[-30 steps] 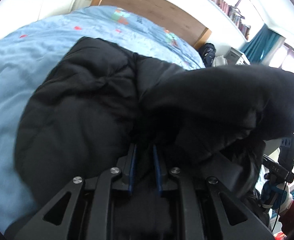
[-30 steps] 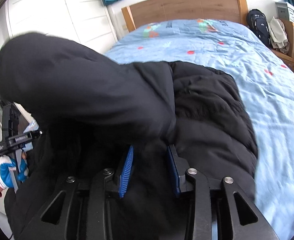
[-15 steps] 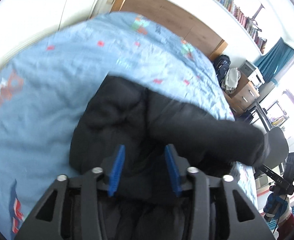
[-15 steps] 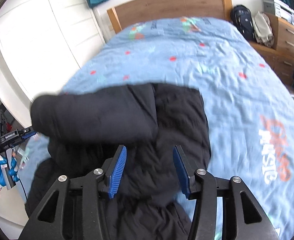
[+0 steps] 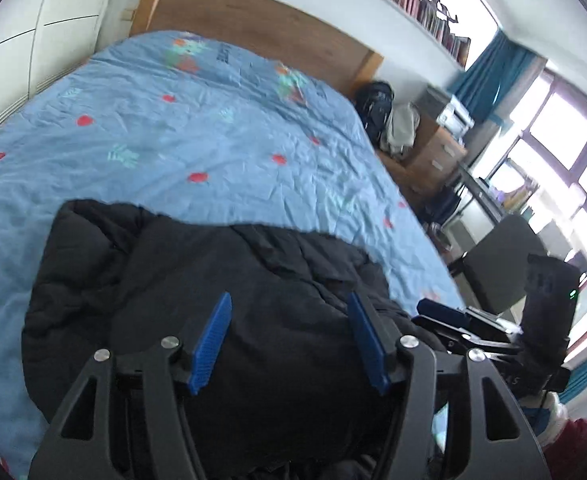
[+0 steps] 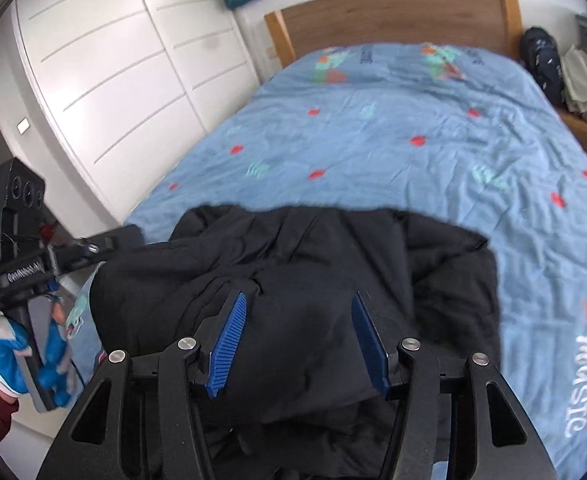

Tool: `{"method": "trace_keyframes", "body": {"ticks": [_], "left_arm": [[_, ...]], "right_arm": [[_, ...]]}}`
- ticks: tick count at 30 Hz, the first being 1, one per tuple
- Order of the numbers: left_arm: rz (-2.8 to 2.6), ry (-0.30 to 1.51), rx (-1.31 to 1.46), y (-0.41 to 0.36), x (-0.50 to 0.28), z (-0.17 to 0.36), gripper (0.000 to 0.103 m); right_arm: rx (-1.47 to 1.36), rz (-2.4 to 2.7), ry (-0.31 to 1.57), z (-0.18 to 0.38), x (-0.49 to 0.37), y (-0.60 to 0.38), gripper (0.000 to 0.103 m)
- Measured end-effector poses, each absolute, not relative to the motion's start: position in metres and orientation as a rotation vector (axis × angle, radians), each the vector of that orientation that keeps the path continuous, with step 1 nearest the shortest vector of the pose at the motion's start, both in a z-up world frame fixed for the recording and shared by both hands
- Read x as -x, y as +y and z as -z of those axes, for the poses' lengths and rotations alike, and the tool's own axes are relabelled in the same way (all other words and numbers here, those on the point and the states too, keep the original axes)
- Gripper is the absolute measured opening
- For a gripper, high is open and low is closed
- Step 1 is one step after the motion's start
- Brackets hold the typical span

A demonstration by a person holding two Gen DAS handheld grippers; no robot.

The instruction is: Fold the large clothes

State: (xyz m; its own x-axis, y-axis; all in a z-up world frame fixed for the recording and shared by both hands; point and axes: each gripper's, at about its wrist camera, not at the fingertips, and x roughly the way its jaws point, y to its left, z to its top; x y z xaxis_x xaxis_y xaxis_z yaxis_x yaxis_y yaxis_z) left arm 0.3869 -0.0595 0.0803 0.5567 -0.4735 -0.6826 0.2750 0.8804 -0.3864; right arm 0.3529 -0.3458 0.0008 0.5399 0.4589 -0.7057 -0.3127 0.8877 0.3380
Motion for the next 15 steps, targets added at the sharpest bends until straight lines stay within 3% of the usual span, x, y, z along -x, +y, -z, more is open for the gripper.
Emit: {"method": "trace_keyframes", "body": {"ticks": [6,15], "left_arm": [[0.383,1.006,0.159,-0.063,-0.367,-0.007,0.059],[0.322,0.954,0.079,-0.066,-0.365,0.049,0.06]], "right_arm": [[-0.11,-0.492,1.016,0.048,-0.333,-0.322,0.055],[-0.043,-0.467,1.057,0.096,-0.335,-0.309,0.057]]}}
